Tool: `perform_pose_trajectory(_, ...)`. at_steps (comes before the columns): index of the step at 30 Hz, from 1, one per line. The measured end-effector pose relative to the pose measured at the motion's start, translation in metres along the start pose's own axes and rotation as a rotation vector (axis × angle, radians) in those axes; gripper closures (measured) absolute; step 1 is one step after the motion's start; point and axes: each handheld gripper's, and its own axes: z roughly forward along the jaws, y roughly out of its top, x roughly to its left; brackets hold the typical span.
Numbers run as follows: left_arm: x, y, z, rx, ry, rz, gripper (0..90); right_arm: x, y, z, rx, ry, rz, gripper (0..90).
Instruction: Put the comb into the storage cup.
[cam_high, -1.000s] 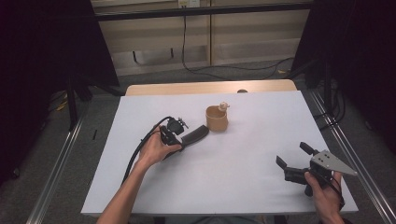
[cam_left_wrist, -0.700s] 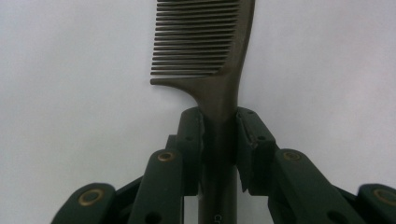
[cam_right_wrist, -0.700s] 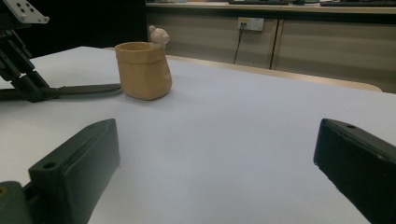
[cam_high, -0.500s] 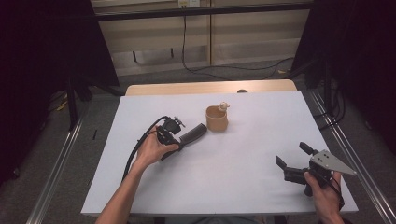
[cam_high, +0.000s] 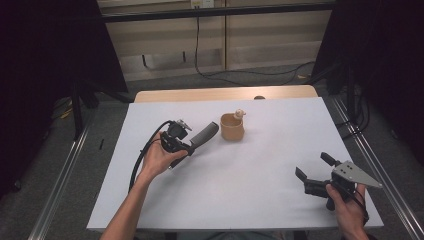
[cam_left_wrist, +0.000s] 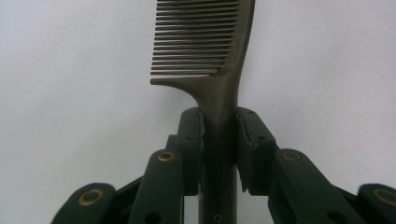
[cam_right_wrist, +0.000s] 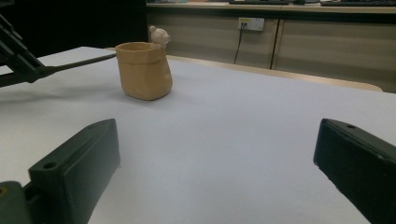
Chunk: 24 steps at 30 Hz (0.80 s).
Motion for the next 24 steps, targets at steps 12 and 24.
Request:
perform_pose_trajectory(12,0.003,-0.004,-0.013,-0.108,-0.010,-0.007,73.0,0.000,0.000,0.000,-0.004,0.005,0.000,0.0)
perform_pose_trajectory(24,-0.002,-0.003,-0.024,-0.263,-0.013,0.029,73.0,0.000,0.000,0.000,-0.007,0.006,0.002,0.0)
